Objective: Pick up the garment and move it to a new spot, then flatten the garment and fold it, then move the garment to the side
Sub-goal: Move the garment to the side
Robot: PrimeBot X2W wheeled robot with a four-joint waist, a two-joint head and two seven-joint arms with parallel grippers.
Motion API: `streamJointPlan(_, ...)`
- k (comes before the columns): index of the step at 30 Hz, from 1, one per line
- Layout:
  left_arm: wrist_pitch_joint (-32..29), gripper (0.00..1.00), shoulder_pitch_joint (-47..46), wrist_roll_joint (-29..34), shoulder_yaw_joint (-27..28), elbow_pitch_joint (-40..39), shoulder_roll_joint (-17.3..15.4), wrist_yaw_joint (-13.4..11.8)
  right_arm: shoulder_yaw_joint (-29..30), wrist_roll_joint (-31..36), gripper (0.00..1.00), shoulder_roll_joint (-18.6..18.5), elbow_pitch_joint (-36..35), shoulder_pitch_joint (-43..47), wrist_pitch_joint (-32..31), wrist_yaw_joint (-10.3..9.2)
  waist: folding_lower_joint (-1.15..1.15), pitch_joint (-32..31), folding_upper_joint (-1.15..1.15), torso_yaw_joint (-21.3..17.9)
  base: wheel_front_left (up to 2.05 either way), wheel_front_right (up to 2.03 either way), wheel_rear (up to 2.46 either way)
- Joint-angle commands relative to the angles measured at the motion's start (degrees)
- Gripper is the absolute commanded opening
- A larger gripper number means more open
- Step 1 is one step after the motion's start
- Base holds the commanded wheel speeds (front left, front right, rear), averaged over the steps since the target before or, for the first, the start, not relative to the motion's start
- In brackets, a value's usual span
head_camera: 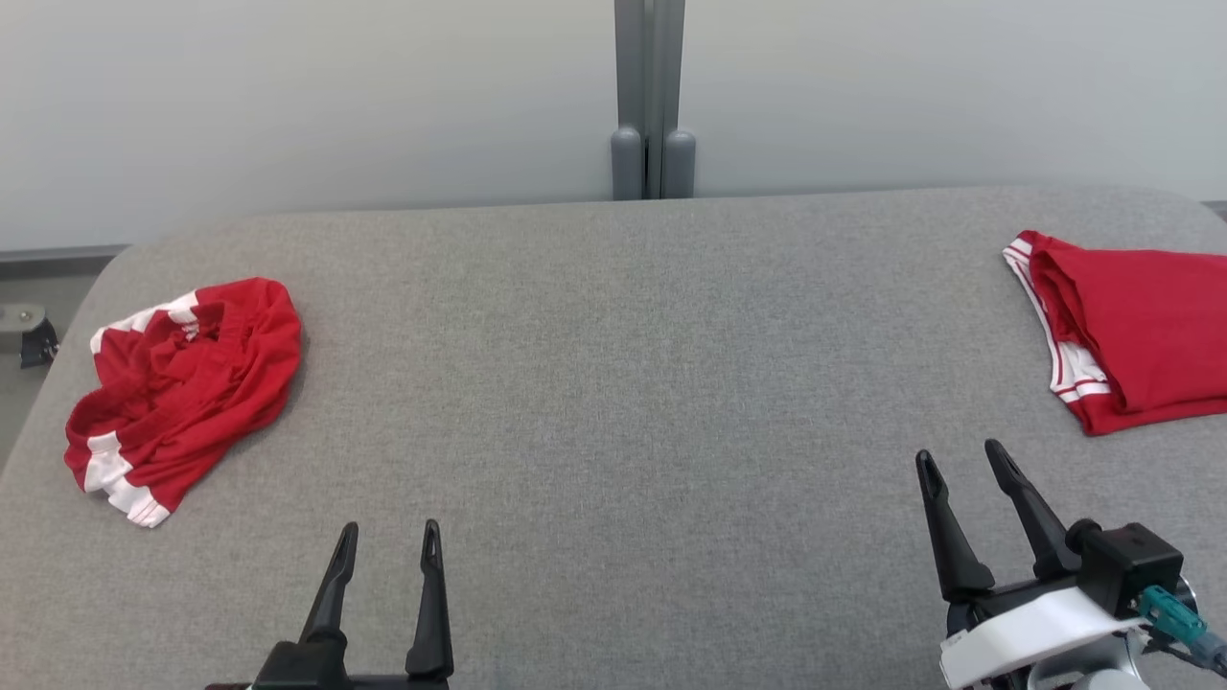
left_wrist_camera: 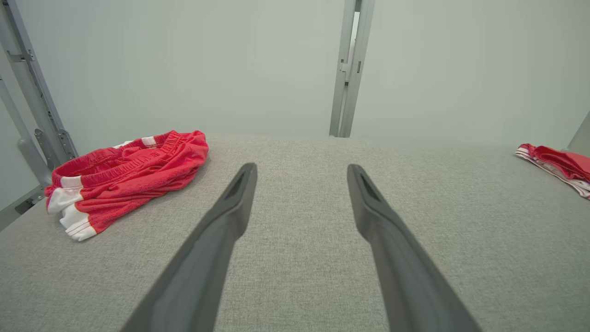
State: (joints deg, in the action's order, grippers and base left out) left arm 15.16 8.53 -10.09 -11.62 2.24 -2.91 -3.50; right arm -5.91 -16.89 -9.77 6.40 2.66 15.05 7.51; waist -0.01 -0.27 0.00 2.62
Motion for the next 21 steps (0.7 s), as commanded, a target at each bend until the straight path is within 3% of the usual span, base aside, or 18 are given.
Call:
streamJointPlan(1,-0.04,1.0,1.3,0.21,0.24,-0.18,-0.02,0.35,0.09,0.49,1.0,0.07,-0.37,1.64,0.17,-0.04,0.01,-2.91,0.0,-0.57,0.0,0.0,0.0)
streamJointPlan(21,-0.04,1.0,4.52,-0.79,1.43,1.75,-0.02,0.37,0.52,3.94,1.0,2.73,-0.19,7.16,0.18,-0.04,0.01,-6.86,0.0,-0.48,0.0,0.0,0.0)
